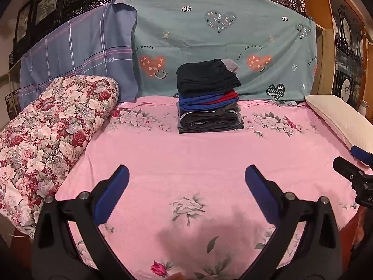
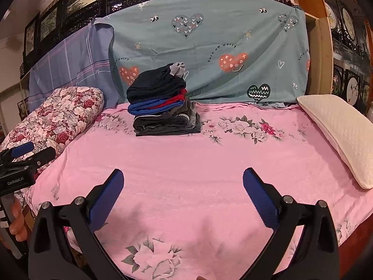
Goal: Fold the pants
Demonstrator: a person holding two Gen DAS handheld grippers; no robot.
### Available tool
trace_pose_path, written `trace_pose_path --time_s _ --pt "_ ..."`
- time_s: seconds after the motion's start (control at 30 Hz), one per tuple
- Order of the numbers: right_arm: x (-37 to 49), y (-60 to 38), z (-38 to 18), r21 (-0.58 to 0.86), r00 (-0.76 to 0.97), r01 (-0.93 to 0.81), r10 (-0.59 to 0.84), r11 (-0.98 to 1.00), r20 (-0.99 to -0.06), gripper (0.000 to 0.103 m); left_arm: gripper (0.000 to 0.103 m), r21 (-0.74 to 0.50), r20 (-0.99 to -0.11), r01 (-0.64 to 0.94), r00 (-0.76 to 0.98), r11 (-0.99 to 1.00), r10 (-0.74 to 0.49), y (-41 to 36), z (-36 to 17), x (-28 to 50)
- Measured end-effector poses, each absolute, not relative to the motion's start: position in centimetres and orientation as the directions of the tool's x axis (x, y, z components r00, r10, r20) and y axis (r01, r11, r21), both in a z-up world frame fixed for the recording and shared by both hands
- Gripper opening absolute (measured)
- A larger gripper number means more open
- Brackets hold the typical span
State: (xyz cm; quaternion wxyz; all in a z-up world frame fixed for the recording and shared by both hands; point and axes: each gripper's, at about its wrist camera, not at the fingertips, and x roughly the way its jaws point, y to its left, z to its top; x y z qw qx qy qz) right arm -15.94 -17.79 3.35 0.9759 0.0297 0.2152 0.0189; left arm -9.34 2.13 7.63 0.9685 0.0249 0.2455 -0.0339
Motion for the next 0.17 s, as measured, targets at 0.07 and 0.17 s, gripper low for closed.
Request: trace_pose_path --time_s 0.07,0.17 --pt "-15.93 -17.79 3.29 0.065 0.906 -0.023 0.048 0.998 -0.420 0.102 0.101 0.039 -0.475 0.076 0.878 0.996 -0.048 2.10 7.60 -9.38" --pt "-15.85 -17.77 3.19 0.065 0.904 -0.020 0.046 0.998 -0.424 0.102 0.101 0.044 -0.478 0.073 0.877 0.996 -0.043 2.11 7.52 -9.33"
